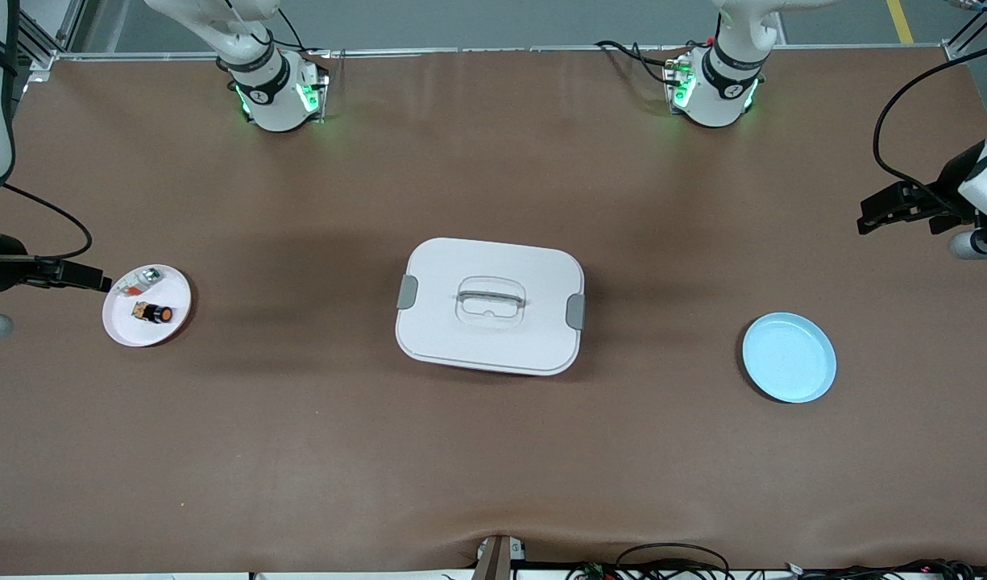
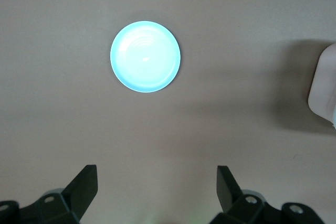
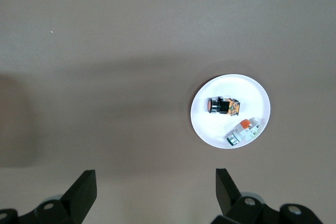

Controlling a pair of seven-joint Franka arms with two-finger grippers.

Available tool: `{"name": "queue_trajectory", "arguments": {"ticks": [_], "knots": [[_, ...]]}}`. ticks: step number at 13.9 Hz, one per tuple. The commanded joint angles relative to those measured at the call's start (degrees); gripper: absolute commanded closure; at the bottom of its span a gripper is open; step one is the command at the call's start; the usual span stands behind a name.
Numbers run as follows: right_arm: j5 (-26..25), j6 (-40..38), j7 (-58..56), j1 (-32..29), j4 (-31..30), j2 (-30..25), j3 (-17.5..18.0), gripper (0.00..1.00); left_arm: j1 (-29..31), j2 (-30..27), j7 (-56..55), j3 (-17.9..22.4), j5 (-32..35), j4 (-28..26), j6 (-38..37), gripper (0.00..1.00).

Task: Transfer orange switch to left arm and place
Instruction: 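Lower the right gripper over the orange switch on the white plate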

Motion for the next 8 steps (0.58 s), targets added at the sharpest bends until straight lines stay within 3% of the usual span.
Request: {"name": "queue_trajectory", "arguments": {"ticks": [1, 8], "knots": [[-0.07, 2.00, -0.33, -2.25, -1.89, 0.82, 0.57, 0.00, 0.07, 0.35, 0.13, 0.04, -0.97, 0.91, 0.01, 0.00], [-0.60, 9.12, -0.77, -4.35, -10.68, 0.11, 0.49, 0.00, 0.16, 0.35, 0.21, -0.04, -0.97, 1.00, 0.01, 0.00]]}}
